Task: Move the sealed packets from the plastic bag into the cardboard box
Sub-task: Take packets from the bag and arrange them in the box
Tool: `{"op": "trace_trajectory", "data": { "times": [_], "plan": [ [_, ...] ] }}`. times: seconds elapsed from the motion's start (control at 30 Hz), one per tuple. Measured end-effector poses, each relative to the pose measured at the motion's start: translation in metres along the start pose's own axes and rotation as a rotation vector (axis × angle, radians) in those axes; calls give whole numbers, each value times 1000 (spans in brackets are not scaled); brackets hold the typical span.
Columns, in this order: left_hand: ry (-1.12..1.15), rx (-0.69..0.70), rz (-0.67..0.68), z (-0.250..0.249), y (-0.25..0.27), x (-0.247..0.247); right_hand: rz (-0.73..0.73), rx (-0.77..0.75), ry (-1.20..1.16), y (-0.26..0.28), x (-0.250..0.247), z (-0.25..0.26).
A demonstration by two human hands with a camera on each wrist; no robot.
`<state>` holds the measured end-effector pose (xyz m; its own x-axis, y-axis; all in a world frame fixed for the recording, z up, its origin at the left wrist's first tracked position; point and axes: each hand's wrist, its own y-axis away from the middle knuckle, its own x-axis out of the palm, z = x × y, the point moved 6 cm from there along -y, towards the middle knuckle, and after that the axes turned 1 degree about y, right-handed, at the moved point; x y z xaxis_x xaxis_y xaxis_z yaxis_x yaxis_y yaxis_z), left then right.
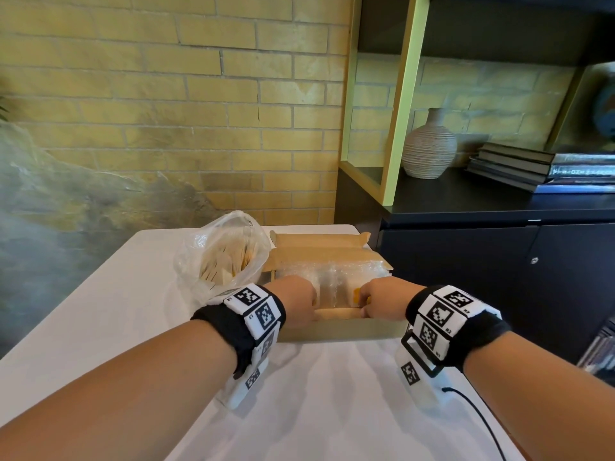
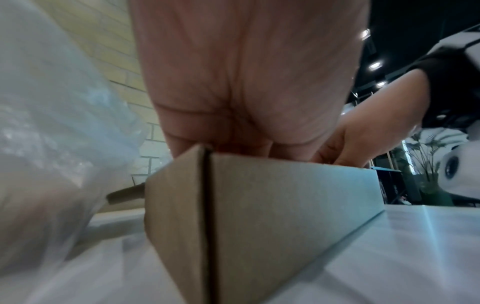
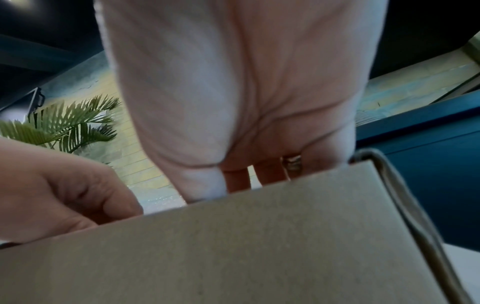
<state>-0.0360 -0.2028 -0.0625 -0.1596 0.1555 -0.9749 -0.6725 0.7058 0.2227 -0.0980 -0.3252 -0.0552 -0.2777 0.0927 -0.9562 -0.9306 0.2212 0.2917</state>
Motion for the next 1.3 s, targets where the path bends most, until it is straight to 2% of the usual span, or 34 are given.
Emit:
{"op": "trace_trajectory", "data": {
  "times": [0.17, 0.23, 0.3, 0.4, 0.5, 0.57, 0.63, 0.73, 0.8, 0.87, 1.13, 1.2, 1.3],
  "plan": [
    [5, -31, -10, 2, 2, -3, 0, 1, -1, 0, -1, 2],
    [59, -38, -74, 5, 4, -7, -4, -7, -25, 1, -2, 2],
    [171, -37, -230, 12, 9, -22, -38, -14, -71, 3, -5, 2],
    [346, -96, -531, 32, 21, -52, -95, -43, -149, 5, -14, 5],
    [372, -239, -686, 58, 34, -70, -169, -94, -220, 8, -26, 13],
    [369, -411, -603, 79, 39, -70, -228, -137, -223, 10, -36, 20],
    [312, -522, -404, 99, 38, -59, -260, -163, -217, 12, -42, 26],
    [184, -560, -37, 123, 25, -24, -257, -175, -242, 13, -44, 31],
    [227, -539, 81, 123, 24, -12, -253, -181, -254, 13, -44, 33],
    [317, -541, 125, 111, 30, -11, -252, -182, -256, 13, -44, 35],
    [275, -573, -115, 128, 29, -22, -246, -179, -294, 18, -45, 35],
    [304, -556, -229, 123, 37, -38, -247, -176, -303, 20, -46, 36],
    [351, -610, -386, 125, 45, -55, -252, -183, -305, 21, -48, 37]
  ]
}}
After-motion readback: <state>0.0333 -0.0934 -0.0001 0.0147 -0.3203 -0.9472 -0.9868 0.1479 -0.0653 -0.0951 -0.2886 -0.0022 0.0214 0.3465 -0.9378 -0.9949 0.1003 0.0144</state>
